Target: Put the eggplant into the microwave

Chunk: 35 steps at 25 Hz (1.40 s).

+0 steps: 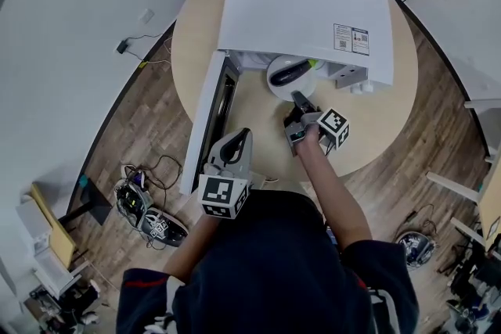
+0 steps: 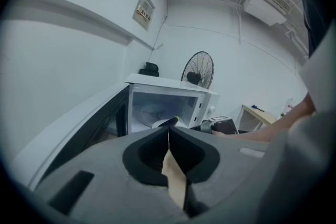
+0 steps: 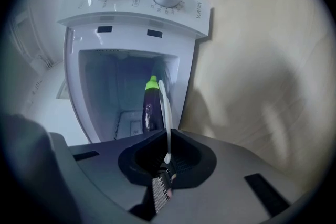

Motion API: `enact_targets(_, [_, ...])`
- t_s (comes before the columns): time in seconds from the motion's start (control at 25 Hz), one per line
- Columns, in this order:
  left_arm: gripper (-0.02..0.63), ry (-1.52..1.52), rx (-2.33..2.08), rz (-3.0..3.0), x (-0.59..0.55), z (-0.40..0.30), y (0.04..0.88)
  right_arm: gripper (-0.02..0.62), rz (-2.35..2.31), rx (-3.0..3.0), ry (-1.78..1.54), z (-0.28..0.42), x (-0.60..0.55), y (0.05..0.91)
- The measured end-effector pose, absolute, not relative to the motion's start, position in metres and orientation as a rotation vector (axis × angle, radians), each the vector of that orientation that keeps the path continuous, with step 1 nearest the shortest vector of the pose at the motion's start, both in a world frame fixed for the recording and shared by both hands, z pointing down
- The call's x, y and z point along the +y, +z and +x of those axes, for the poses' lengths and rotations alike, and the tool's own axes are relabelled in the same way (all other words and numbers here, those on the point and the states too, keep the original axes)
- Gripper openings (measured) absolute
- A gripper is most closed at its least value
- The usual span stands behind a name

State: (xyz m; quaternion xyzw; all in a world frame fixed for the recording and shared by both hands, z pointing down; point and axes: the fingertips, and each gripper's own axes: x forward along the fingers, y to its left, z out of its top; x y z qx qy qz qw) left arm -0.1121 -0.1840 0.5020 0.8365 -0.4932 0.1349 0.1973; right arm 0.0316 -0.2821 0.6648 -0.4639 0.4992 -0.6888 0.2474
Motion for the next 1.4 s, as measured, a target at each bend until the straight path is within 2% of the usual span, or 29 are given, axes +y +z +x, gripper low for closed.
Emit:
enact_targets(0.76, [0.020,0.386,-1.391,2.317,-0.186,-0.113,0.506,0.021,-1.319,1.267,-1.798,0.042,-0.333,0.672])
enact_targets(1.32, [0.018,0.402,-1.357,2.329,-0.186,-0.111,0.509,0.021,-1.289,1.416,-1.832,0.021,-0.346,0.674])
enact_targets(1.4, [0.018,0.401,-1.359,2.330,-0.187,-0.111,0.509,0.046,-1.267,1.434,-1.821,0.020,-0.348,0.671])
